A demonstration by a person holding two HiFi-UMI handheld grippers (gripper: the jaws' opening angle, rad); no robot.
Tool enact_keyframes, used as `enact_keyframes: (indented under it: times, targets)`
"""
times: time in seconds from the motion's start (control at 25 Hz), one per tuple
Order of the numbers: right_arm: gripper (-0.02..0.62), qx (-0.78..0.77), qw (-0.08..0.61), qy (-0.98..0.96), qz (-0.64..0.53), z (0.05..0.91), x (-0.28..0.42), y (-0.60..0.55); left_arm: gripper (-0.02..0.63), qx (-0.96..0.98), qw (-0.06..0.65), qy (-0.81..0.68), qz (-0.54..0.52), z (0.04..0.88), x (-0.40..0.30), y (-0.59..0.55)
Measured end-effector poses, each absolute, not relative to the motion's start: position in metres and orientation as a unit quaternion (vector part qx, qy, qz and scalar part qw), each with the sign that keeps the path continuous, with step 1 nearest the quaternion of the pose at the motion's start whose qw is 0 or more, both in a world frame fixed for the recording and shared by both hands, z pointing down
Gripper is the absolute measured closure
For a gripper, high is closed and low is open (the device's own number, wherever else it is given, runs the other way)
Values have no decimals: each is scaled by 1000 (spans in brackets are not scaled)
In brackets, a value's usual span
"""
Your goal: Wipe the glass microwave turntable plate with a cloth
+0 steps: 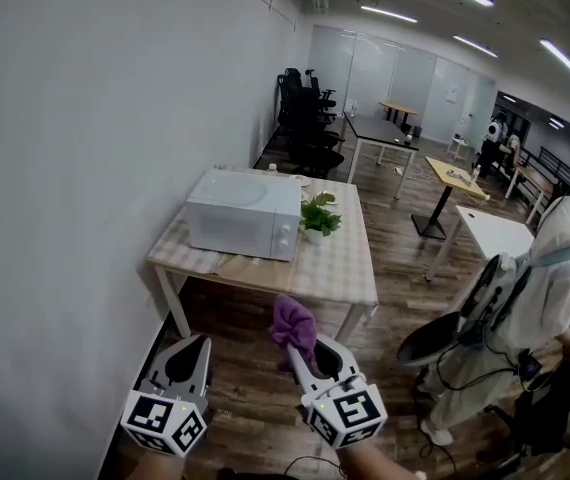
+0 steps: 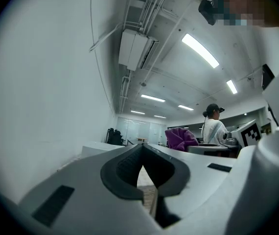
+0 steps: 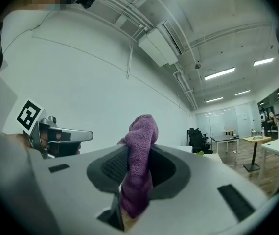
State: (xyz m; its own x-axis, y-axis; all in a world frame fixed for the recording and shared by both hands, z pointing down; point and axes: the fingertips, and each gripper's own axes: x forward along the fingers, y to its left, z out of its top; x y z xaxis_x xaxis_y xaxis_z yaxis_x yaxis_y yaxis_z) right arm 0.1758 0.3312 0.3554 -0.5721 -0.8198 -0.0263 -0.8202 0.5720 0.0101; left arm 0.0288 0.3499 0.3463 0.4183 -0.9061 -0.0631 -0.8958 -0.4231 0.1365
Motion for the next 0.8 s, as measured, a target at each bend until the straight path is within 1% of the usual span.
enact_keyframes:
  times: [0.28, 0.8]
  targets:
    - [489, -464, 7, 886, 8, 358, 150, 327, 598, 846, 25, -530, -58, 345, 8, 345]
    - [489, -481, -1, 876, 12, 362, 104, 321, 598, 862, 28, -503, -55, 351, -37, 338]
